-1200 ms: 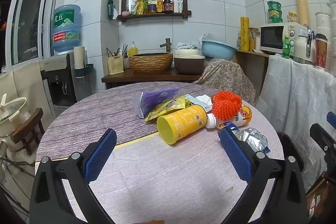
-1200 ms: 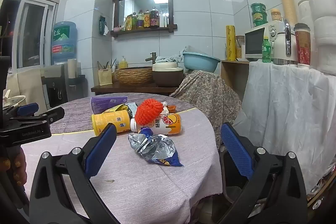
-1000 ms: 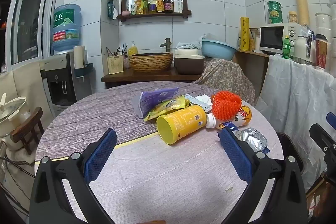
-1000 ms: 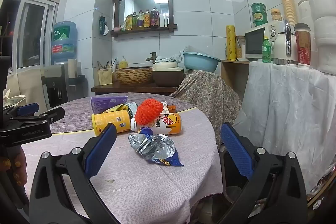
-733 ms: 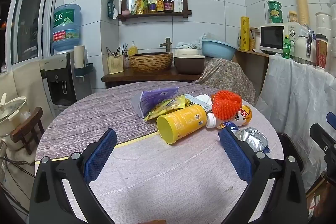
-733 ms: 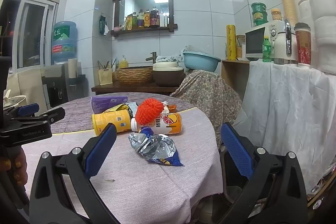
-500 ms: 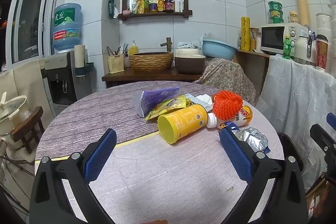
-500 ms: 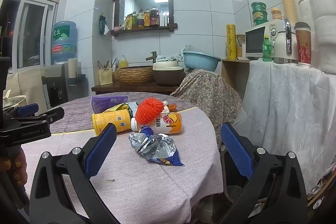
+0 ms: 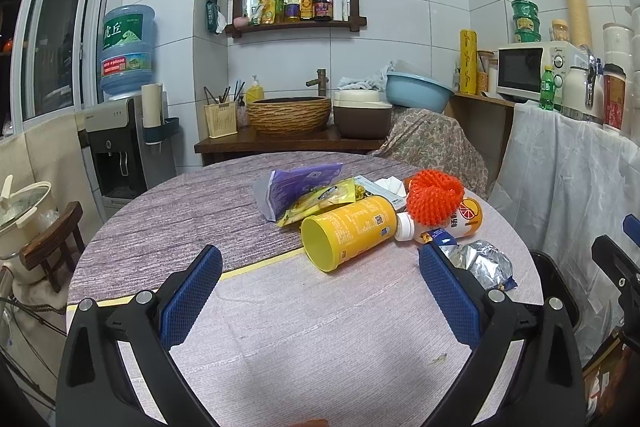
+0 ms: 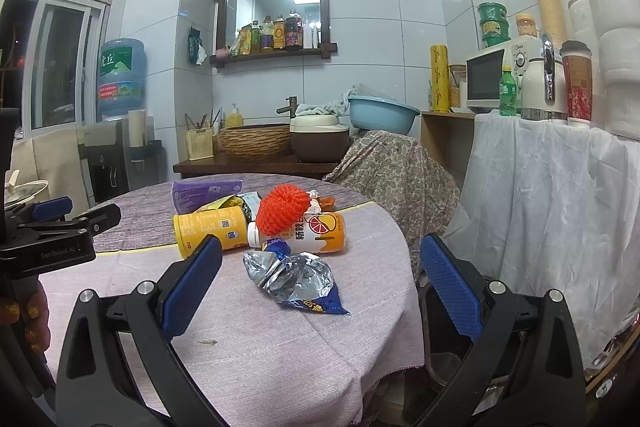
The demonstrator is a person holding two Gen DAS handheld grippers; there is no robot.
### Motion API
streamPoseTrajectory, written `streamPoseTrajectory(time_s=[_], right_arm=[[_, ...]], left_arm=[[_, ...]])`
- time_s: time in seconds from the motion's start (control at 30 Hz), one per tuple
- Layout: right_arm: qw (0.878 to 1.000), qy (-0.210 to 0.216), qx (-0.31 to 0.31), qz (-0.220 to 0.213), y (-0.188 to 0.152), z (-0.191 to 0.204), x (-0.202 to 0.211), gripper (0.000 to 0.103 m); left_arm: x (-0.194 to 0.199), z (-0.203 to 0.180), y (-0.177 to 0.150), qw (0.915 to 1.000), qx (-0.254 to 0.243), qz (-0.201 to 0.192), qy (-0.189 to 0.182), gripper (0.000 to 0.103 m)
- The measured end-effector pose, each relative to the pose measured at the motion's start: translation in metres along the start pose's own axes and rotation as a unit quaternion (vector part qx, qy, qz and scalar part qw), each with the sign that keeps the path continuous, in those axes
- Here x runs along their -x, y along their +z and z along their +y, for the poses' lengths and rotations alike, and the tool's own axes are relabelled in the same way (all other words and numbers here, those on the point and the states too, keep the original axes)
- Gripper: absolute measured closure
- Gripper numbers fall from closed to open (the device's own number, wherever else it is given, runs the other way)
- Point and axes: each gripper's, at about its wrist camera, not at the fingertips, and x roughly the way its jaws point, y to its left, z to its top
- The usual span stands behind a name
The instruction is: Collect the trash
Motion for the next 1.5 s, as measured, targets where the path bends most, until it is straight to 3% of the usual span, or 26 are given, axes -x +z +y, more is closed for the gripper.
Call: streamPoseTrajectory(time_s=[1.5], right_arm=[[1.000, 0.004, 0.001, 0.005, -0.0031, 0.0015, -0.0046, 0.005]], left_arm=[[-0.0034, 0.0024, -0.0043, 1.0000, 0.003, 0.004, -0.002, 0.005]])
